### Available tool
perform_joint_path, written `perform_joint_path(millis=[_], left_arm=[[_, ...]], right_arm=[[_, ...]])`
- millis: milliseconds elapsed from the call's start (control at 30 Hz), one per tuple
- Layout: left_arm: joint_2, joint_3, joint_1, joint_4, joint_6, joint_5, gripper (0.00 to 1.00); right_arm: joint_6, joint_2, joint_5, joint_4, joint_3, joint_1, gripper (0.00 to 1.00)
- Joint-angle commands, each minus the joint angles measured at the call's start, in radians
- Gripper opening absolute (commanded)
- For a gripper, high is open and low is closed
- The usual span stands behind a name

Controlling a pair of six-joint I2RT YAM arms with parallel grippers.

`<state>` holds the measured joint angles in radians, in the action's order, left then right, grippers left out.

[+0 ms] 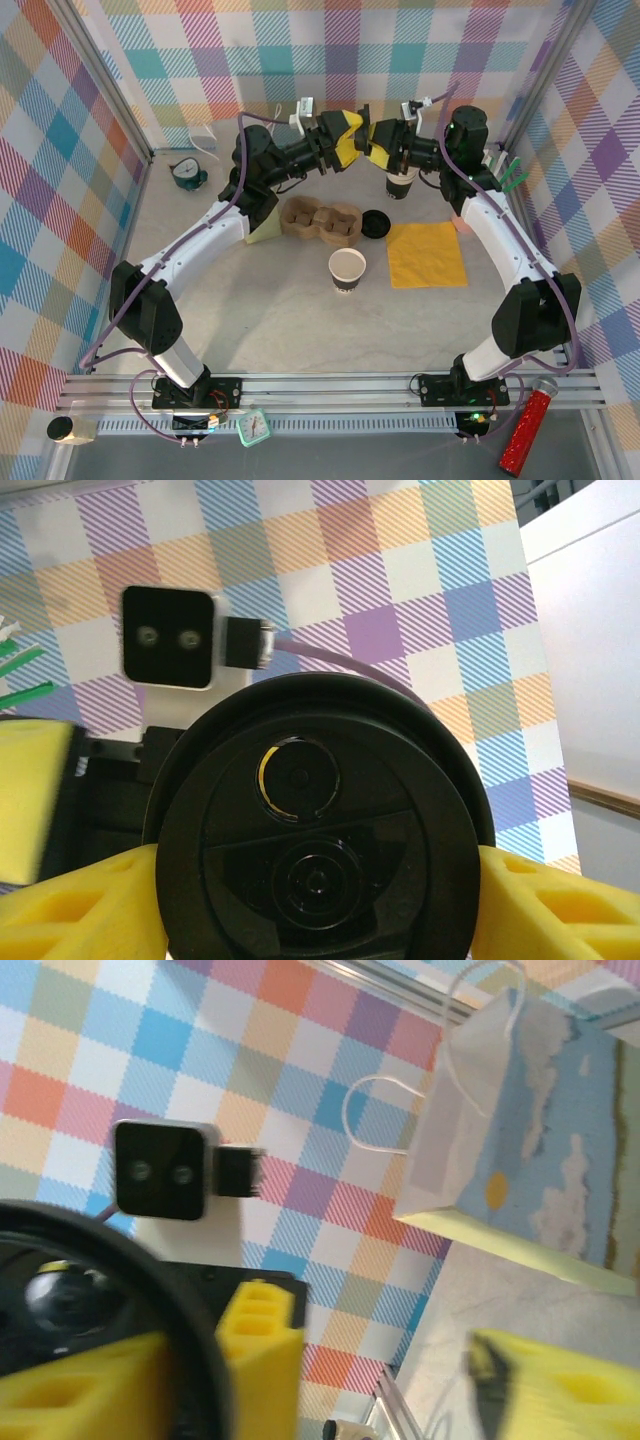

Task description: Pack the takeout coffee

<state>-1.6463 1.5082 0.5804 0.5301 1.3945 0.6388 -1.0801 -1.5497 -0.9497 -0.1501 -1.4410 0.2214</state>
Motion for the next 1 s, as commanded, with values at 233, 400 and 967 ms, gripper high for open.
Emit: perform_joint_path(millis=[233,400,967], left_arm=[[0.115,0.027,0.015,-0.548,-0.433,-0.074,0.69],[0.147,0.070,0.051,-0.927,-0.685,-0.234,0.69],[0.019,0.129,0.354,-1.444,-1.066,-0.788,0.71]], right_arm=[[0.222,0.178,0.134,0.313,0.089,-0.117,0.99],[0.395,0.253,0.276,0.550,0.089,-0.127,0.99],[0.621,0.408,0.408,0.838,0.222,-0.123,0.99]])
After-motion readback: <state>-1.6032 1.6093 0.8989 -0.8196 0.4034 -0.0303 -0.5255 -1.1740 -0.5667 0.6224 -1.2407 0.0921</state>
